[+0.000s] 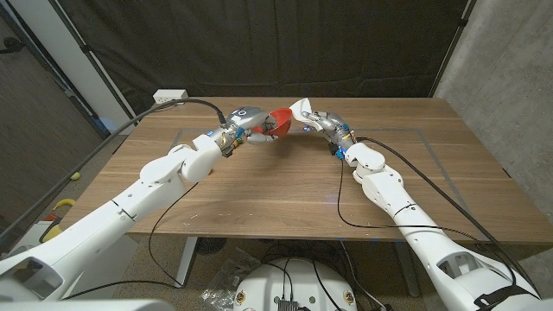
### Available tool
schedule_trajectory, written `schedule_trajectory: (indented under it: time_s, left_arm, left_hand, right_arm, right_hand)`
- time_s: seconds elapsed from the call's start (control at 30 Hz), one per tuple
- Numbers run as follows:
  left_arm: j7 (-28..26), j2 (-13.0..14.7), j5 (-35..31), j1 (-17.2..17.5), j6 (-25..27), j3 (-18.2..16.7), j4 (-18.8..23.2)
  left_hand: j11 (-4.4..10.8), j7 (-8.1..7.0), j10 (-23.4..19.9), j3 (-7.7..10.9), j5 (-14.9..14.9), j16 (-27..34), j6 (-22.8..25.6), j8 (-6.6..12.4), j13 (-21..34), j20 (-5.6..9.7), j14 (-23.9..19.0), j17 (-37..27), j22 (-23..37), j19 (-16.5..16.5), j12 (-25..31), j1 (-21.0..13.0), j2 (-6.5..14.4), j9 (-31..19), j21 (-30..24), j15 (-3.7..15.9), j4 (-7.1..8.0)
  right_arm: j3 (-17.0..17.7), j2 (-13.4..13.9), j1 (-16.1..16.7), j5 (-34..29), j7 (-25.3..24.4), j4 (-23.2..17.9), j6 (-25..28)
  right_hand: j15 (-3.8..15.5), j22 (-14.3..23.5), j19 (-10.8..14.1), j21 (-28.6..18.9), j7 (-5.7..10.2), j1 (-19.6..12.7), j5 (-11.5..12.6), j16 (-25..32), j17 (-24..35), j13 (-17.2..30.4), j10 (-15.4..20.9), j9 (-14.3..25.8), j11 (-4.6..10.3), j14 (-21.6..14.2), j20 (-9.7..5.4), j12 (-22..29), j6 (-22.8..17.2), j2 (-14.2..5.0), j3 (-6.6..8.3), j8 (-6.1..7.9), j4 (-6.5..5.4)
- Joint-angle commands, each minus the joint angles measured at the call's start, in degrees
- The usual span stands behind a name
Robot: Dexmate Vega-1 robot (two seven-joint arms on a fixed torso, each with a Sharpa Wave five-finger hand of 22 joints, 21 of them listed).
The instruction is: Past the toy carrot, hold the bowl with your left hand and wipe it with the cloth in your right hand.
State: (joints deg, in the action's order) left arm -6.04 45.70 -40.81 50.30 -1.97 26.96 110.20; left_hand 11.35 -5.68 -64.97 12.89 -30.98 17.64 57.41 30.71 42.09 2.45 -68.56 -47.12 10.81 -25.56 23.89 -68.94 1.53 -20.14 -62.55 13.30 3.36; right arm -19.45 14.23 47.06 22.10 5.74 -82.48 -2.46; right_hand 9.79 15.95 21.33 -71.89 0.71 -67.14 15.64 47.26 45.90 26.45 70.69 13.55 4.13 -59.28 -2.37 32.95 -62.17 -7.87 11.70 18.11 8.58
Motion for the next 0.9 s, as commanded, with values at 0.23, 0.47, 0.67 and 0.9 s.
schedule_trajectory:
  time_s: [0.23,0.47,0.67,0.9]
  left_arm:
    - [-7.04,-6.38,3.07,-1.37,1.89,0.51,-5.20]
    - [-6.99,-6.20,2.68,-2.31,1.49,1.61,-5.95]
    - [-6.54,-6.20,2.67,-2.91,1.33,2.30,-6.15]
    - [-6.09,-5.96,2.65,-2.95,1.20,2.73,-5.64]
  left_hand:
    - [0.33,2.96,-0.55,0.17,0.00,-0.24,2.86,0.23,0.13,2.73,-0.70,-0.42,0.22,0.01,-0.35,-2.02,1.03,-0.26,-0.59,-0.16,0.60]
    - [0.33,2.97,-0.55,0.15,0.10,-0.36,2.91,0.16,0.10,2.68,-0.76,-0.57,0.21,0.04,-0.54,-2.23,0.98,-0.27,-0.71,-0.16,0.77]
    - [0.32,2.97,-0.69,0.13,0.20,-0.48,2.94,0.02,0.29,2.63,-0.80,-0.71,0.19,0.02,-0.54,-2.47,0.90,-0.17,-0.83,-0.16,0.87]
    - [0.31,3.06,-0.68,0.11,0.28,-0.58,2.99,-0.05,0.21,2.69,-0.86,-0.83,0.16,0.01,-0.73,-2.60,0.86,-0.16,-0.91,-0.17,1.05]
  right_arm:
    - [-0.87,-0.71,3.18,3.13,1.75,-2.62,-5.91]
    - [0.27,-0.28,5.22,5.65,2.04,-4.73,-8.13]
    - [1.00,0.75,7.20,6.48,1.38,-6.56,-9.15]
    - [0.90,1.12,7.39,6.61,1.02,-6.84,-10.36]
  right_hand:
    - [3.41,-0.11,-0.17,-1.56,2.02,-1.09,-0.25,0.54,0.77,0.30,0.60,-0.14,0.04,-0.42,-3.96,-0.20,-2.12,-0.09,-0.42,-0.59,0.02]
    - [3.42,-0.36,-0.54,-2.30,2.28,-1.11,-0.40,0.41,0.95,0.55,0.36,-0.21,0.06,-0.08,-4.53,-0.41,-2.30,-0.10,-0.69,-0.96,-0.16]
    - [3.44,-0.62,-0.81,-2.87,2.68,-1.04,-0.52,0.34,1.10,0.63,0.27,-0.12,0.02,0.01,-5.04,-0.63,-2.32,-0.12,-0.93,-1.22,-0.34]
    - [3.44,-1.07,-1.28,-3.61,2.67,-1.06,-0.65,0.20,1.12,0.64,0.31,-0.10,0.01,-0.02,-5.29,-0.93,-2.48,-0.08,-1.26,-1.61,-0.44]
